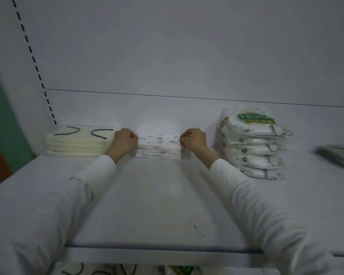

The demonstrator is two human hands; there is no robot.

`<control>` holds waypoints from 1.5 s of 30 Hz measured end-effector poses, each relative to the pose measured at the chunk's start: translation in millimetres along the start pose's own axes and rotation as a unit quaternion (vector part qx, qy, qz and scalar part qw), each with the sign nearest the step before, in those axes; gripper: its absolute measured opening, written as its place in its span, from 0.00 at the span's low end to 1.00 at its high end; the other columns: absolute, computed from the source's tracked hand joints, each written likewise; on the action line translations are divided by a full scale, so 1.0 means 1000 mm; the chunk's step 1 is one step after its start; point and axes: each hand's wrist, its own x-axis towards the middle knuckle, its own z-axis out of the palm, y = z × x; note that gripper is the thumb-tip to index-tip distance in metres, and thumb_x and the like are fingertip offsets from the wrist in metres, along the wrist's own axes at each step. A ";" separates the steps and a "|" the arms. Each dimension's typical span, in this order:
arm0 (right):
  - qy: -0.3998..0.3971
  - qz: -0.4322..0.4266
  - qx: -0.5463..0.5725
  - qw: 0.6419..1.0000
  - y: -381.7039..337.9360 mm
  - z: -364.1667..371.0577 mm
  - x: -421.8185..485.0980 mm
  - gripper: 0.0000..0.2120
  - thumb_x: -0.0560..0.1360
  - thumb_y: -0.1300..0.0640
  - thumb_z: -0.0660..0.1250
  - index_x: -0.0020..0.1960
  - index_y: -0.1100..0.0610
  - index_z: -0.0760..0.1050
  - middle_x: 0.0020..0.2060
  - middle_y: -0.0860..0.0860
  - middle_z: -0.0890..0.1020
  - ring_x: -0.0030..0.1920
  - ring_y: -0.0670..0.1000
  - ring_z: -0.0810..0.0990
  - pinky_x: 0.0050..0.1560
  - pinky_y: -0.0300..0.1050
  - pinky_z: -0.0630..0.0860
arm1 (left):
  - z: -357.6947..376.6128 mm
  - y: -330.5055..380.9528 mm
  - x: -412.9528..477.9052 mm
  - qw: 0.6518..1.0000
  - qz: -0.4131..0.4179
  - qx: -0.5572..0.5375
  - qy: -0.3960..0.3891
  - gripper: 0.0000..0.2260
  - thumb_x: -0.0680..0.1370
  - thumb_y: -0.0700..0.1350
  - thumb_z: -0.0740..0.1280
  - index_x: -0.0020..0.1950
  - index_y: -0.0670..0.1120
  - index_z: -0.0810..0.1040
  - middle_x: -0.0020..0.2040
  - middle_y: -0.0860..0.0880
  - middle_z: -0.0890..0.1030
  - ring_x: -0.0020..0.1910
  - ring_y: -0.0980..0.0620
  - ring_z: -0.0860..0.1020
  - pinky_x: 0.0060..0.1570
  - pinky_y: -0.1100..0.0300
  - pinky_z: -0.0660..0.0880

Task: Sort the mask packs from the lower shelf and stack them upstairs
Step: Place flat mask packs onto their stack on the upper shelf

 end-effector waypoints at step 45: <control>-0.113 -0.323 -0.109 0.933 0.051 0.090 -0.370 0.14 0.75 0.57 0.60 0.55 0.59 0.80 0.45 0.53 0.83 0.43 0.52 0.81 0.44 0.42 0.76 | -0.116 -0.229 -0.300 0.977 0.084 -0.187 -0.060 0.14 0.78 0.35 0.64 0.44 0.56 0.77 0.42 0.67 0.81 0.42 0.64 0.80 0.43 0.70 0.76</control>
